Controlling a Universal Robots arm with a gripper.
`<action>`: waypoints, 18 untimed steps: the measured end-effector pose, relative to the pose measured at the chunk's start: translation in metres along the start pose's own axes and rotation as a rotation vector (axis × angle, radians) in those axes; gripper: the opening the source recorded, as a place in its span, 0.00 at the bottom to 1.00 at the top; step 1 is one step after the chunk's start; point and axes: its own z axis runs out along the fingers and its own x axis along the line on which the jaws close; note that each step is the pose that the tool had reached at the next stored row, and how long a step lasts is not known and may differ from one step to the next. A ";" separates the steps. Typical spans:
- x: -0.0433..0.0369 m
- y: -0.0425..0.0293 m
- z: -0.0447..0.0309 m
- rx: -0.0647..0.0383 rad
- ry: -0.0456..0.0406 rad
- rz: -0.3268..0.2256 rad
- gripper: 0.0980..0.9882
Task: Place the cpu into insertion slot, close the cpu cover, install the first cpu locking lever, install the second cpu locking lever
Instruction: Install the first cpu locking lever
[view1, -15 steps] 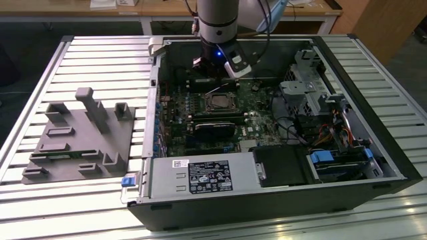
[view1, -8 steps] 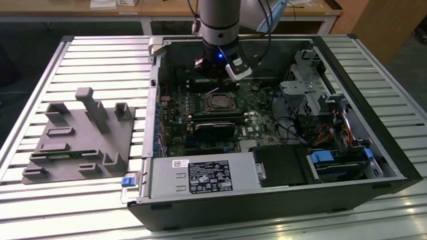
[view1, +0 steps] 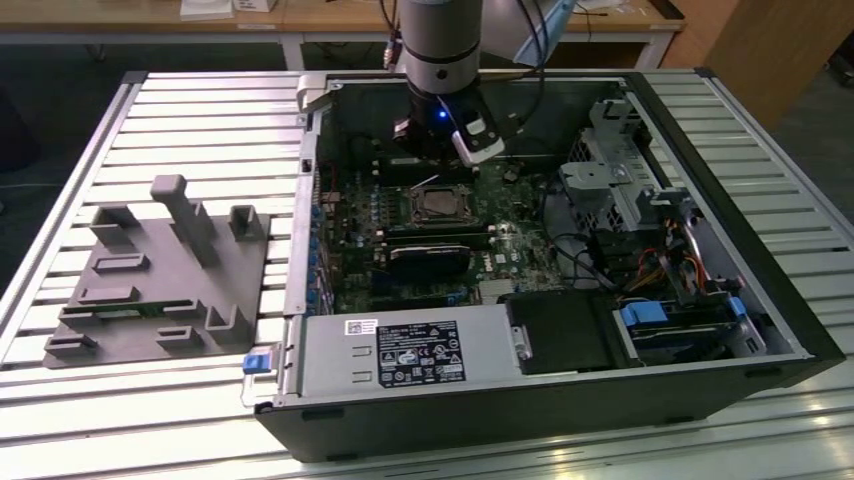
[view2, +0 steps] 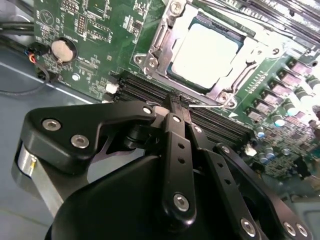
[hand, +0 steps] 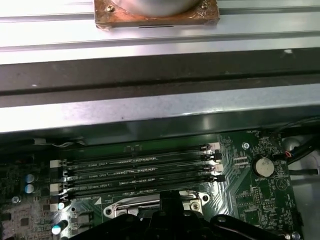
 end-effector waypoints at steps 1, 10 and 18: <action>0.0001 -0.0001 0.0005 0.000 -0.0047 0.002 0.01; 0.0011 0.0045 0.0041 0.000 -0.0154 0.012 0.01; 0.0015 0.0055 0.0062 0.002 -0.0316 0.031 0.01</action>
